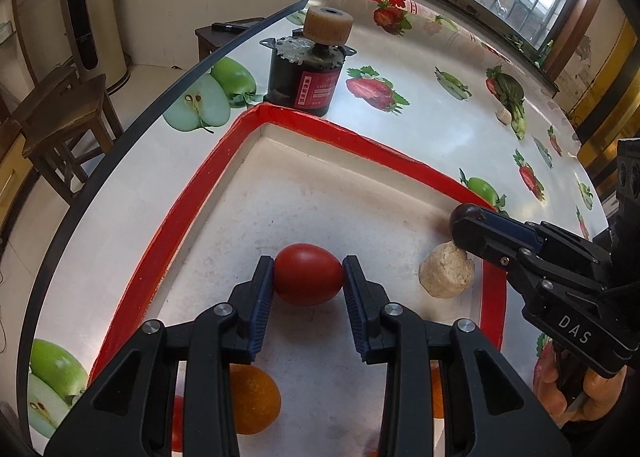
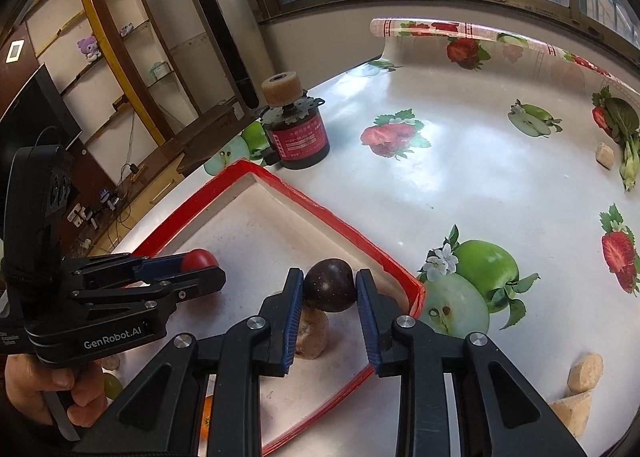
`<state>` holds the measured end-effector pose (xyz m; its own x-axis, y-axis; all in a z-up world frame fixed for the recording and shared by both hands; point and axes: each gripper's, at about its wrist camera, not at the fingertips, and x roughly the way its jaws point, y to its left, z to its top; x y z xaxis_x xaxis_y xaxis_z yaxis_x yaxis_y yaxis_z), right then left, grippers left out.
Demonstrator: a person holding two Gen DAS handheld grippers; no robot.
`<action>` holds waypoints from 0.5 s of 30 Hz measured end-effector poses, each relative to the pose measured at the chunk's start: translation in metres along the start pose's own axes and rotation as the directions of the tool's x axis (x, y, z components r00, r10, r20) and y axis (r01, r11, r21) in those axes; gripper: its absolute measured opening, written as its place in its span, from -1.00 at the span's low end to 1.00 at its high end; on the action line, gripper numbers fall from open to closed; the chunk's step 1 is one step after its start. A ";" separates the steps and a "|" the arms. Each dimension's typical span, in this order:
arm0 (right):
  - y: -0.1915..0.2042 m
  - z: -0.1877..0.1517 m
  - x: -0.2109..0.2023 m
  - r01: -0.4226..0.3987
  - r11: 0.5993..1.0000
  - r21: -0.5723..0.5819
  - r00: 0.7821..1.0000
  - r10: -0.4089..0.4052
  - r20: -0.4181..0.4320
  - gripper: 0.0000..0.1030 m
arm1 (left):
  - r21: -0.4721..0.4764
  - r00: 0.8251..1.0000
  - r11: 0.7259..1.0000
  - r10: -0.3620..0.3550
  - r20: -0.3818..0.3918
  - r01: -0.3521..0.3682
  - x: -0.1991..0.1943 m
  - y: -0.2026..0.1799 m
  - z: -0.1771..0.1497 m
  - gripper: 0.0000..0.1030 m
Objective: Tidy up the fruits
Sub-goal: 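Open the right gripper to drop the plum while the left gripper releases the tomato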
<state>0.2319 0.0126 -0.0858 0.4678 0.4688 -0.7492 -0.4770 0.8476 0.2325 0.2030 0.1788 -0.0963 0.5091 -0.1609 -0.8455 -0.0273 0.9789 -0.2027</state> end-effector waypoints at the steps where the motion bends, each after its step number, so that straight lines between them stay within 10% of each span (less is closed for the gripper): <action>1: 0.000 0.000 -0.001 -0.003 1.000 0.003 1.000 0.003 0.002 -0.43 | 0.006 1.000 1.000 0.005 0.001 -0.005 0.000 -0.001 0.000 -0.38; 15: 0.000 -0.002 -0.005 -0.010 1.000 0.006 1.000 0.010 -0.001 -0.39 | -0.002 0.999 0.999 0.045 -0.006 -0.045 -0.002 0.003 -0.006 0.06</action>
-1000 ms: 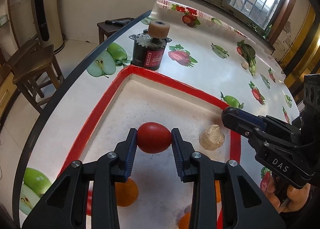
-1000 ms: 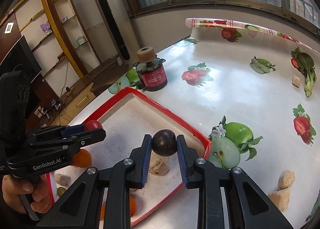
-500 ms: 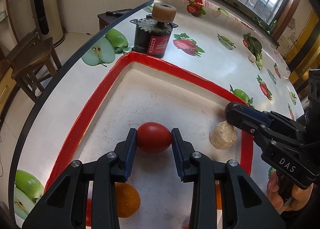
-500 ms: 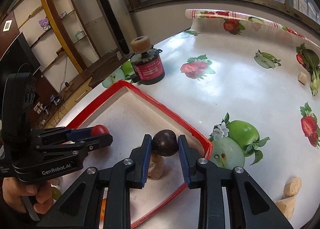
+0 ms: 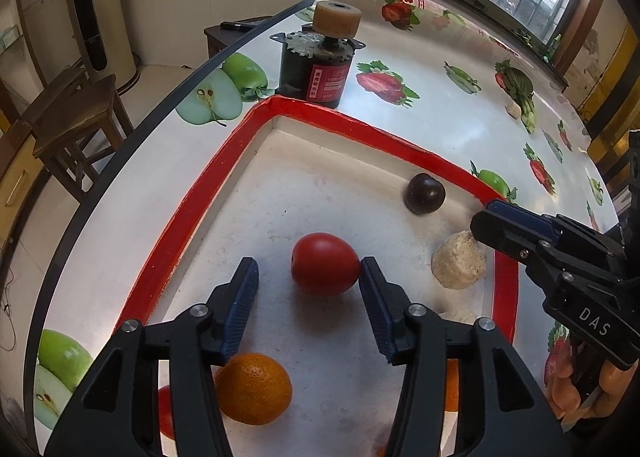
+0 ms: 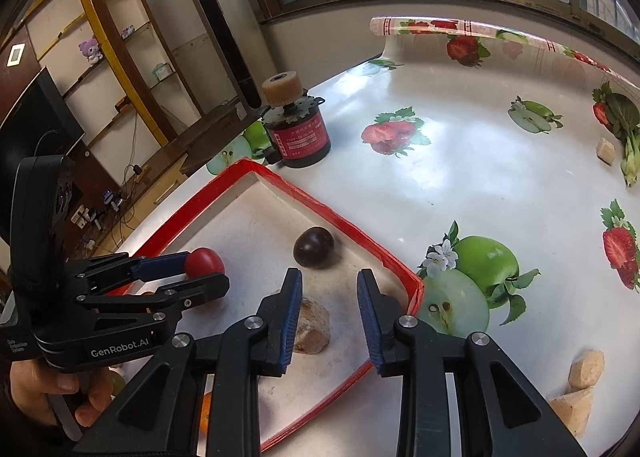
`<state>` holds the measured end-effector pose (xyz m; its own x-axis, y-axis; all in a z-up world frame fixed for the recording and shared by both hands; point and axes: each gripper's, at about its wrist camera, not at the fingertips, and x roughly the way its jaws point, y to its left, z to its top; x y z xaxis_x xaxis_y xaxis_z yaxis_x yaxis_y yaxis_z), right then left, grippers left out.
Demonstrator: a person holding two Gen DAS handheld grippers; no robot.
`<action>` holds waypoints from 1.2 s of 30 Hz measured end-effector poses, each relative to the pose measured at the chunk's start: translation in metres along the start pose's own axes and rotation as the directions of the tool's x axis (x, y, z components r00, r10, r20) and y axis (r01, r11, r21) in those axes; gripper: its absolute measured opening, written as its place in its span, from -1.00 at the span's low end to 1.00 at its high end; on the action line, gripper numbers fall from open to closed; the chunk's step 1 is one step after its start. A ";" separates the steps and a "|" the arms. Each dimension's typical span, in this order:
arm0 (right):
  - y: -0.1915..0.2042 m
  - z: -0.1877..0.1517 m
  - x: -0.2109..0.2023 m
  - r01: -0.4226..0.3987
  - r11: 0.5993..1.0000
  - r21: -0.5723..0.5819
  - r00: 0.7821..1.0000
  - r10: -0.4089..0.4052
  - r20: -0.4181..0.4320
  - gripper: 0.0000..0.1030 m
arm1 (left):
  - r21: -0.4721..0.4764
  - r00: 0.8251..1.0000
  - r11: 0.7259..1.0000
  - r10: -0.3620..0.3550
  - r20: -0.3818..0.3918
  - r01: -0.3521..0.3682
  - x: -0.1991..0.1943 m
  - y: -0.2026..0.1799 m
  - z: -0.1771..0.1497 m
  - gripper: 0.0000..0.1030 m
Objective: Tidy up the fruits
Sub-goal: 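Open the right gripper to drop the plum while the left gripper releases the tomato, then move both grippers back toward the cork blocks on the table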
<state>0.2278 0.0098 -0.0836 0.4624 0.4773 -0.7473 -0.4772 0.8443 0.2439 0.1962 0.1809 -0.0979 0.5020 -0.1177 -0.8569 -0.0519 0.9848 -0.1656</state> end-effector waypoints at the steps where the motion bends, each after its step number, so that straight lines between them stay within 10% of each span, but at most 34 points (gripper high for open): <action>1: 0.000 0.000 -0.001 0.001 1.000 -0.001 1.000 -0.001 0.001 -0.38 | -0.001 1.000 1.000 0.002 0.002 -0.002 -0.001 0.000 0.000 0.10; 36: -0.050 -0.048 -0.116 0.073 0.994 0.081 0.990 -0.082 0.110 -0.25 | 0.063 0.991 0.994 -0.092 0.098 0.086 -0.068 -0.063 -0.035 0.26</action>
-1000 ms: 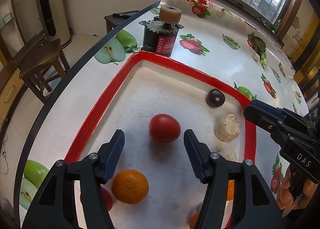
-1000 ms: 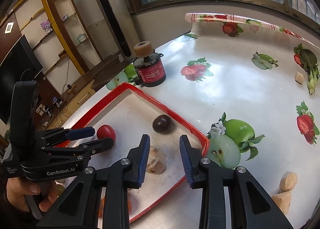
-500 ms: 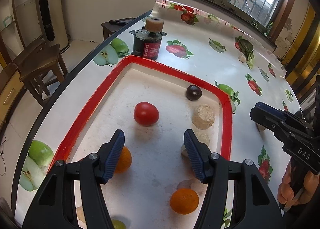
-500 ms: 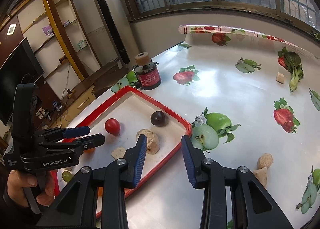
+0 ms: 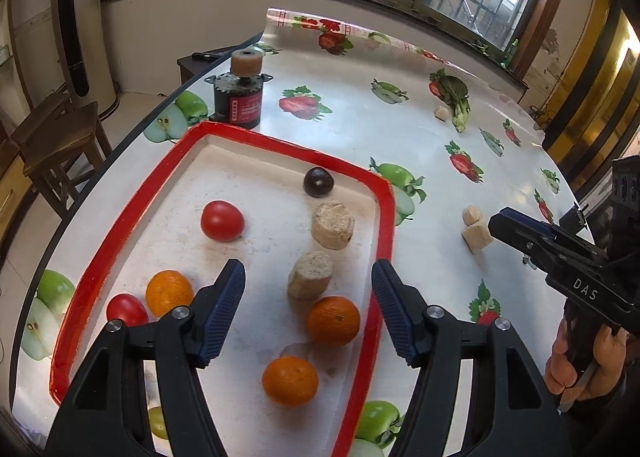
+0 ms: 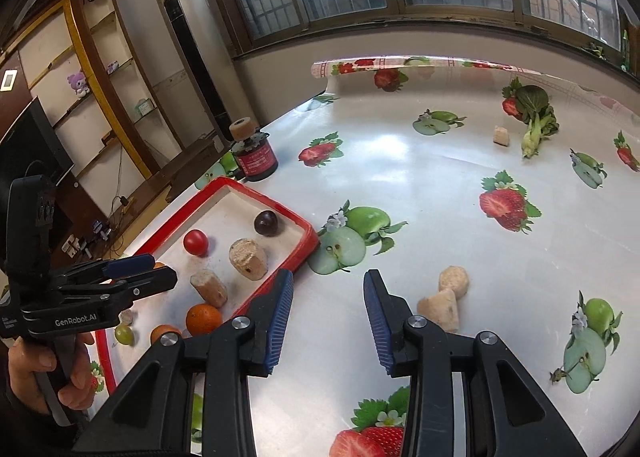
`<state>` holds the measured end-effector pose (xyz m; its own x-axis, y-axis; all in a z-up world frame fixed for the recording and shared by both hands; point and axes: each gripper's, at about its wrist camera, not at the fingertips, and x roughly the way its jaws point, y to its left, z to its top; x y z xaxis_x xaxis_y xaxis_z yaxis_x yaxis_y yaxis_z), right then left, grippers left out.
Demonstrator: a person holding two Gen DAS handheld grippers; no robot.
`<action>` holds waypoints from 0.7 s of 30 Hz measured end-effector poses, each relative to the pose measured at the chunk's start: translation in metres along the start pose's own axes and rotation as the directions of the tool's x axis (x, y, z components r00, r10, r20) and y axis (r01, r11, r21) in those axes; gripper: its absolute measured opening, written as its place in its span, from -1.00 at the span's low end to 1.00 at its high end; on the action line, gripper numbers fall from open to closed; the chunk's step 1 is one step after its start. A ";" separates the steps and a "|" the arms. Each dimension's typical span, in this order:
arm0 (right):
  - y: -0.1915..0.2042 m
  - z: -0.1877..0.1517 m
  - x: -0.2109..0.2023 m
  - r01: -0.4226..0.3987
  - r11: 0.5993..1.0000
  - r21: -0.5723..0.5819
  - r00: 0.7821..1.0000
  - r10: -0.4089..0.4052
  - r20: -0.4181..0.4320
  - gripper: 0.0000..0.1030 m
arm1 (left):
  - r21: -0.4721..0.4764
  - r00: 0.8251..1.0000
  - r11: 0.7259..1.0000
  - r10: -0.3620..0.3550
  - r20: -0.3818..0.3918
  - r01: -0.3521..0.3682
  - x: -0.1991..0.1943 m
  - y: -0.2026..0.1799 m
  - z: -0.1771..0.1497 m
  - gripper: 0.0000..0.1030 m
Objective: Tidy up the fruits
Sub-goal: 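Move both grippers back toward the cork blocks on the table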
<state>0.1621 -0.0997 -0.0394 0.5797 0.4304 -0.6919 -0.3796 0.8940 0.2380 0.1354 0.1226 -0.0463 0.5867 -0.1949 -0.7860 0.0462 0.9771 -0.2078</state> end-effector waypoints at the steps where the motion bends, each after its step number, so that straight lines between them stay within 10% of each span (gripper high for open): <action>1: -0.004 -0.001 -0.003 0.006 1.000 0.004 1.000 -0.006 0.003 -0.25 | 0.007 1.000 1.000 -0.004 0.000 0.004 -0.001 -0.004 0.000 0.26; 21: -0.087 -0.017 -0.044 0.096 0.986 0.137 0.994 -0.103 0.045 -0.25 | 0.142 0.990 0.980 -0.130 -0.058 0.137 0.030 -0.110 -0.010 0.26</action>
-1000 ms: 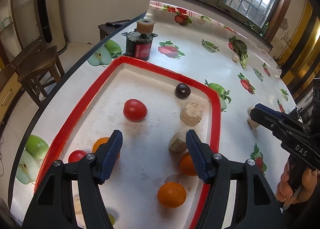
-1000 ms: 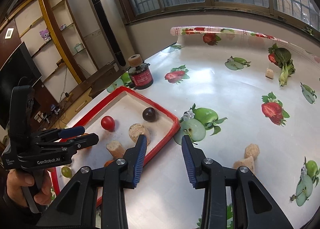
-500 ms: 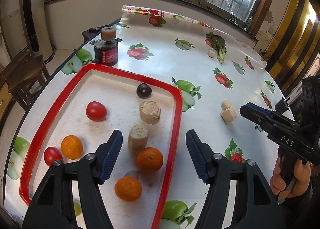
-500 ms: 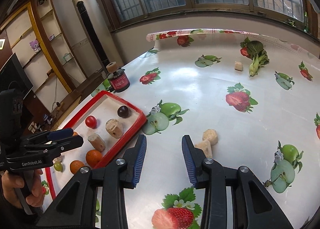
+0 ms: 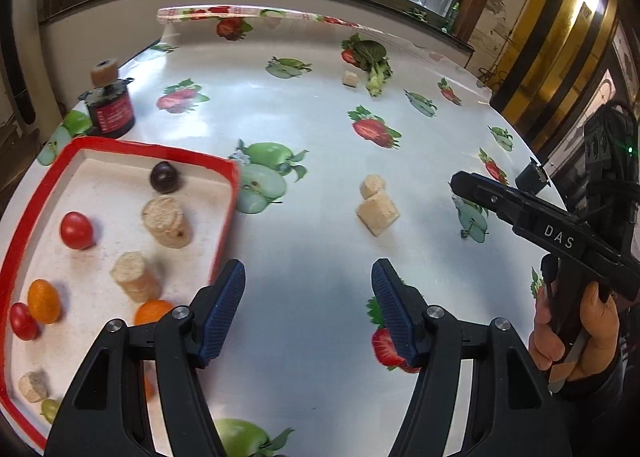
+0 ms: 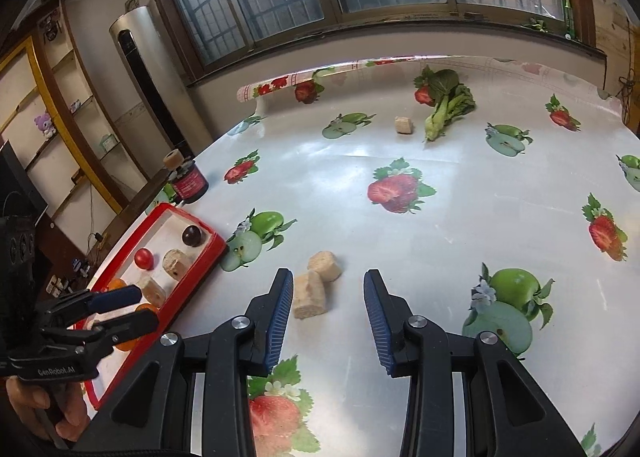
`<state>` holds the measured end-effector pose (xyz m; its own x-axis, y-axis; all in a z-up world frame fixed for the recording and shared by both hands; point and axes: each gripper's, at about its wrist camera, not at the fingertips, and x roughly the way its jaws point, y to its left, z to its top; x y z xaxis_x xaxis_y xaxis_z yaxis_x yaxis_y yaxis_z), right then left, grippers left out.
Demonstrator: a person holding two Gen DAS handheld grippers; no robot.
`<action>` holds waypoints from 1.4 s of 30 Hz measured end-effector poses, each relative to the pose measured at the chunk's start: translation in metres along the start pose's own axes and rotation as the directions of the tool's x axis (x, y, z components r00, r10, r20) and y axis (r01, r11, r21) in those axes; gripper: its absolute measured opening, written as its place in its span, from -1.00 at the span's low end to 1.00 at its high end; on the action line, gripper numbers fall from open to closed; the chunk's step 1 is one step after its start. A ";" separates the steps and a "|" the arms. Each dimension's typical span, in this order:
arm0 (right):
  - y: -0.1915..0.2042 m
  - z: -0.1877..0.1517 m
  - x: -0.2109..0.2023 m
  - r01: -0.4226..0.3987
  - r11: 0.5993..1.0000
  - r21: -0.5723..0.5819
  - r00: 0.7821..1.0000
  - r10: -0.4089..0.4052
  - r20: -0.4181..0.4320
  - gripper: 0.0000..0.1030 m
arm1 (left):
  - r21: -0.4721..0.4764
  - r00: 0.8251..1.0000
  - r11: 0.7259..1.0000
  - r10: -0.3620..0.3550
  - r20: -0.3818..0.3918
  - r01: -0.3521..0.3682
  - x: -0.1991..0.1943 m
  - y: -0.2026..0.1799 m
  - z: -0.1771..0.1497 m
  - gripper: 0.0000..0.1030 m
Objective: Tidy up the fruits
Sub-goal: 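Move both grippers back toward the cork blocks on the table, then grasp a square cork block with the left gripper while the right gripper grasps a round cork block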
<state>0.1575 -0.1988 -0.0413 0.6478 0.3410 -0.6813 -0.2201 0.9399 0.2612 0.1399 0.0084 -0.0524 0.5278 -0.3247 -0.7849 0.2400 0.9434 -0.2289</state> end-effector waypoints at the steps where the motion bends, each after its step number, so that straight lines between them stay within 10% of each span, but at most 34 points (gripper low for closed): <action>1: -0.004 0.000 -0.001 0.004 1.000 0.005 1.000 -0.004 0.003 -0.24 | 0.010 1.000 1.000 -0.006 -0.010 0.006 0.007 -0.007 0.001 0.26; 13: -0.036 0.001 0.000 0.002 0.999 0.043 1.000 -0.002 0.002 -0.21 | 0.061 0.998 0.997 -0.047 -0.041 0.049 0.074 -0.055 0.026 0.26; 16: -0.041 0.002 0.002 0.003 0.999 0.049 1.000 -0.004 0.001 -0.21 | 0.058 0.995 0.996 -0.066 -0.070 0.070 0.089 -0.052 0.027 -0.31; 32: 0.011 0.007 0.073 -0.065 0.997 -0.040 0.994 0.061 -0.088 -0.23 | -0.015 0.998 0.998 -0.062 0.008 0.062 0.029 0.000 0.021 -0.47; 42: 0.023 0.001 0.087 0.032 0.994 -0.101 0.995 -0.042 -0.092 -0.48 | -0.040 0.997 0.997 -0.064 0.030 0.065 0.009 0.016 0.017 -0.46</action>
<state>0.2096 -0.1479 -0.0934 0.5869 0.3020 -0.7513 -0.2718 0.9475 0.1686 0.1621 0.0198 -0.0534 0.5358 -0.3863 -0.7508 0.2414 0.9222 -0.3023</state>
